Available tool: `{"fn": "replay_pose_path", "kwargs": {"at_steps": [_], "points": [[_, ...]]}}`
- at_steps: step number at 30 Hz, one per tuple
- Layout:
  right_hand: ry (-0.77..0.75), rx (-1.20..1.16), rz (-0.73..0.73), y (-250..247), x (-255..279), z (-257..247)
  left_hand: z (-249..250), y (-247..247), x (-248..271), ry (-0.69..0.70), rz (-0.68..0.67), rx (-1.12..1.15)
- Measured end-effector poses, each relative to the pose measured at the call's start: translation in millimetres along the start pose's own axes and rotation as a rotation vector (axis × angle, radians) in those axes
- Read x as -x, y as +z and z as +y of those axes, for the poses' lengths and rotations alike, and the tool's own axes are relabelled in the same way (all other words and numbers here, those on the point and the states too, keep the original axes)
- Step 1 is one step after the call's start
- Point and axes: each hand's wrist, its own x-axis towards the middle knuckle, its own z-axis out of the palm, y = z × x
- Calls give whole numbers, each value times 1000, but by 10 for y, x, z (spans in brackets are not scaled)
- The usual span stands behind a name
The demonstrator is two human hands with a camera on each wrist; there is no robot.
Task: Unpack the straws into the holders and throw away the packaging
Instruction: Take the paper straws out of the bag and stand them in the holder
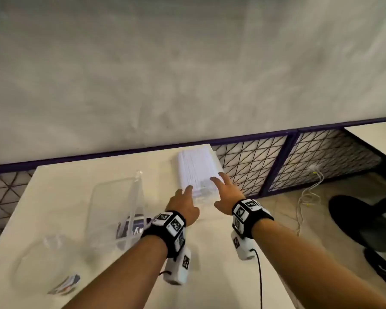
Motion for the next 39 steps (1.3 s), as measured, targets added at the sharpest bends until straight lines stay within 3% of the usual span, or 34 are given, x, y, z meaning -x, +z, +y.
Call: {"fn": "replay_pose_path", "kwargs": {"at_steps": [4,6,12,16,20,23,27,30,32,39], "points": [[7,-38,-61,147,-244,119,-23,54,-327,-169,-62,55],[-14,-45,-32,223,-307,151,-23,87,-388,-146,-75,65],[-118,-16,299,21,-294,209,98,38,-236,-44,111,109],[-324,-2,593,-514,-197,113,206,-45,92,100,168,324],[-484,50,451,-1146,210,-163,129,-141,414,352,341,347],[-557,163,275,-1369,609,-433,76,-291,646,398,439,381],[-681,297,109,-1399,1145,-763,-10,-438,970,434,361,401],[-789,327,52,-1362,1415,-1021,-112,-488,1224,493,133,556],[-848,294,15,-1300,1553,-1188,-225,-511,1420,489,52,662],[-924,195,111,-1127,1983,-1583,-565,-520,1905,409,116,673]]}}
